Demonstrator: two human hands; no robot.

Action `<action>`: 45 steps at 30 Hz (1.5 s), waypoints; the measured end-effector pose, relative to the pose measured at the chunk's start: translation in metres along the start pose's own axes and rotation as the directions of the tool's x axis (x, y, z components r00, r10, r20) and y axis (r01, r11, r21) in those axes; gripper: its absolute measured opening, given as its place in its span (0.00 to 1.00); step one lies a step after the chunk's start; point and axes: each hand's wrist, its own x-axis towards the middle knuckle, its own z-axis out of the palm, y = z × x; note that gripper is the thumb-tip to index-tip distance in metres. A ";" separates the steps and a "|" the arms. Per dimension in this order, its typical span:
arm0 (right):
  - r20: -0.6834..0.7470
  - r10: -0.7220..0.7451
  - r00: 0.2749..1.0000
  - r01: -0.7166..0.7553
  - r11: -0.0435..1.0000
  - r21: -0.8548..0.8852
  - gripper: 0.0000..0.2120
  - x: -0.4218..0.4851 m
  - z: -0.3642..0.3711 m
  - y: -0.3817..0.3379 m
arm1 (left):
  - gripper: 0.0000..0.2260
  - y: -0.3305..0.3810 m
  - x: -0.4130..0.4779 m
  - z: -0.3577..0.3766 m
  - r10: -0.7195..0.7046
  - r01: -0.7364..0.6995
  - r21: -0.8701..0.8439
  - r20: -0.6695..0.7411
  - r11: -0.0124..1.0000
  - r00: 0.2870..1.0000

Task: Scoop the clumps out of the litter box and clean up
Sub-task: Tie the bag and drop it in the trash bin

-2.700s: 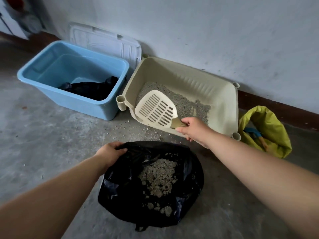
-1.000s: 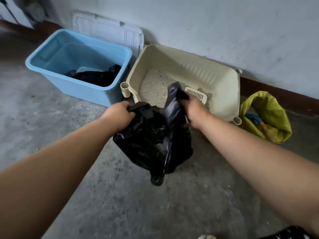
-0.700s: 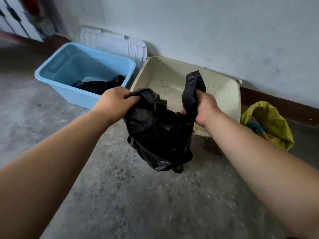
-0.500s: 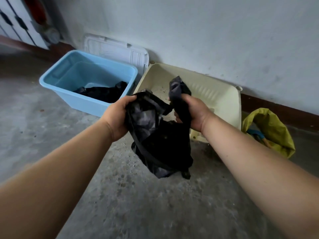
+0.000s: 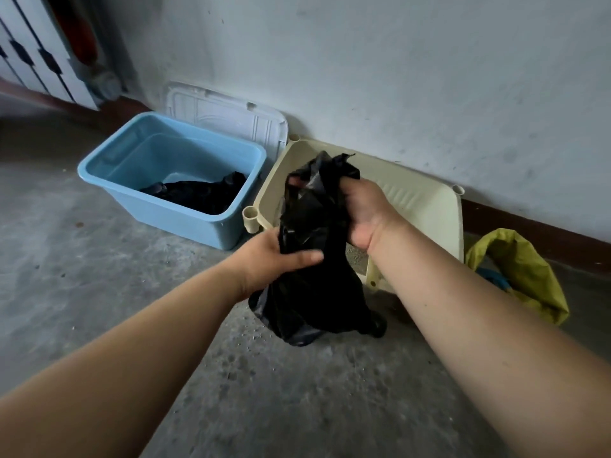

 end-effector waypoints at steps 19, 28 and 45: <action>0.327 0.104 0.939 -0.066 0.990 -0.125 0.21 -0.009 0.026 0.016 | 0.16 0.001 0.001 0.013 0.010 -0.009 0.045 -0.012 0.999 1.000; 0.129 -0.010 0.992 0.129 0.017 -0.991 0.16 -0.012 -0.004 0.007 | 0.23 0.005 -0.003 0.006 -0.357 0.335 -0.192 -0.093 0.922 0.929; -0.006 0.033 0.999 -0.027 0.701 -0.713 0.11 -0.019 -0.016 0.036 | 0.13 0.005 0.000 -0.001 -0.140 0.122 0.101 0.196 0.987 0.971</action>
